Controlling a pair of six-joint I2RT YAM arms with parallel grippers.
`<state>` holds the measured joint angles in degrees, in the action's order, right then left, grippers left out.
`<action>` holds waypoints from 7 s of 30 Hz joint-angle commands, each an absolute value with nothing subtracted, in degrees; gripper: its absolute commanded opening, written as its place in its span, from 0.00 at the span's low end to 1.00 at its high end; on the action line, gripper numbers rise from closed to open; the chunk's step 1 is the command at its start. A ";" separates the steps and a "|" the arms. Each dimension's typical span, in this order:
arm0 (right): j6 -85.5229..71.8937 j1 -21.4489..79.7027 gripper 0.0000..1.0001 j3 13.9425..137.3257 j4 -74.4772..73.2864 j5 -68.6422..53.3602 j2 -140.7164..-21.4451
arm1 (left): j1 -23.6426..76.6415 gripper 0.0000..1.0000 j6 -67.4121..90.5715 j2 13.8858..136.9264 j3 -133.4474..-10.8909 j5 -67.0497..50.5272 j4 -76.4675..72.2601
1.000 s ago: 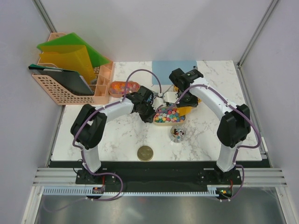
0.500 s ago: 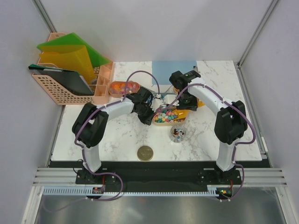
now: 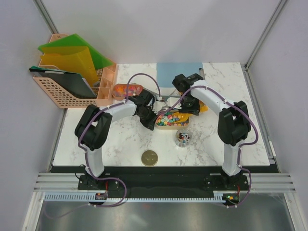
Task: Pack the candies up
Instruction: Scoop the fake candies from the storage box, then place the fake candies in the packing bottle, then adjust the spatula.
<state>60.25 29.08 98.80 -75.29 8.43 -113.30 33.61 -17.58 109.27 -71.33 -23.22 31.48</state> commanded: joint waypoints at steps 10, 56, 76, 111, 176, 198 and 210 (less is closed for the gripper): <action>58.18 30.85 0.00 96.06 -66.89 2.82 -113.73 | 26.28 0.02 -17.49 100.02 -69.17 -32.34 25.32; 50.98 33.92 0.00 104.76 -68.91 5.54 -121.64 | 23.90 0.02 -0.62 108.02 -66.71 -35.51 14.24; 51.95 34.10 0.00 94.13 -59.15 0.09 -115.76 | 24.52 0.02 -1.67 106.61 -66.45 -33.84 14.94; 55.98 26.10 0.00 75.77 -45.97 -12.39 -100.37 | 16.53 0.27 -12.65 101.60 -68.47 -41.13 23.99; 73.39 32.87 0.00 75.76 -78.66 28.56 -82.35 | 18.11 1.00 -10.55 95.71 -75.23 17.67 19.25; 62.51 35.42 0.00 92.28 -78.94 17.71 -88.06 | 17.93 0.96 -0.45 89.38 -78.22 -25.00 23.73; 55.99 35.33 0.00 88.15 -62.76 5.89 -85.43 | 17.58 0.68 14.32 94.74 -73.92 -61.60 16.36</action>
<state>59.05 35.35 87.70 -68.34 10.20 -87.37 17.76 7.97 93.60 -74.89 -51.37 20.49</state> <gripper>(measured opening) 0.325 0.679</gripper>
